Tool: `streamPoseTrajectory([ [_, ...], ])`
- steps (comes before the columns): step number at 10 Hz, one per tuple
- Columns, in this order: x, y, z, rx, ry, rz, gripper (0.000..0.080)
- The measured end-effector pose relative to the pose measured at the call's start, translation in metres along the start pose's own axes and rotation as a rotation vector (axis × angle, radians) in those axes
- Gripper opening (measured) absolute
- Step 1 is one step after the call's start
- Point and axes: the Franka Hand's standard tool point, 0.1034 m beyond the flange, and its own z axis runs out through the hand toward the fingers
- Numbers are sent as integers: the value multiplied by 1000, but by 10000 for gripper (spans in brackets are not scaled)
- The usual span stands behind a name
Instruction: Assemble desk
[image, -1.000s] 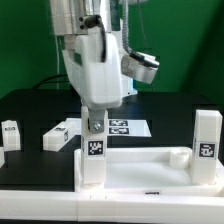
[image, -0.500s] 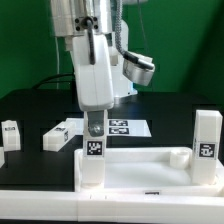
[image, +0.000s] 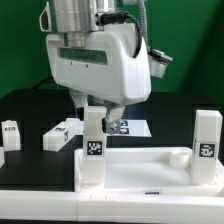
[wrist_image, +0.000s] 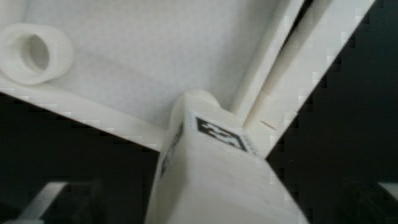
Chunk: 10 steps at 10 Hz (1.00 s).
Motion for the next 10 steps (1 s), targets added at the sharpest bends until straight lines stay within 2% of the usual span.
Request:
streamPoseTrajectory([
  [2, 0, 0, 0, 0, 0, -143, 649],
  [3, 0, 1, 0, -19, 10, -238, 649],
  [4, -2, 2, 3, -83, 39, -424, 649],
  [7, -2, -4, 4, -115, 66, -786, 649],
  [10, 2, 0, 3, -125, 53, -1031, 649],
])
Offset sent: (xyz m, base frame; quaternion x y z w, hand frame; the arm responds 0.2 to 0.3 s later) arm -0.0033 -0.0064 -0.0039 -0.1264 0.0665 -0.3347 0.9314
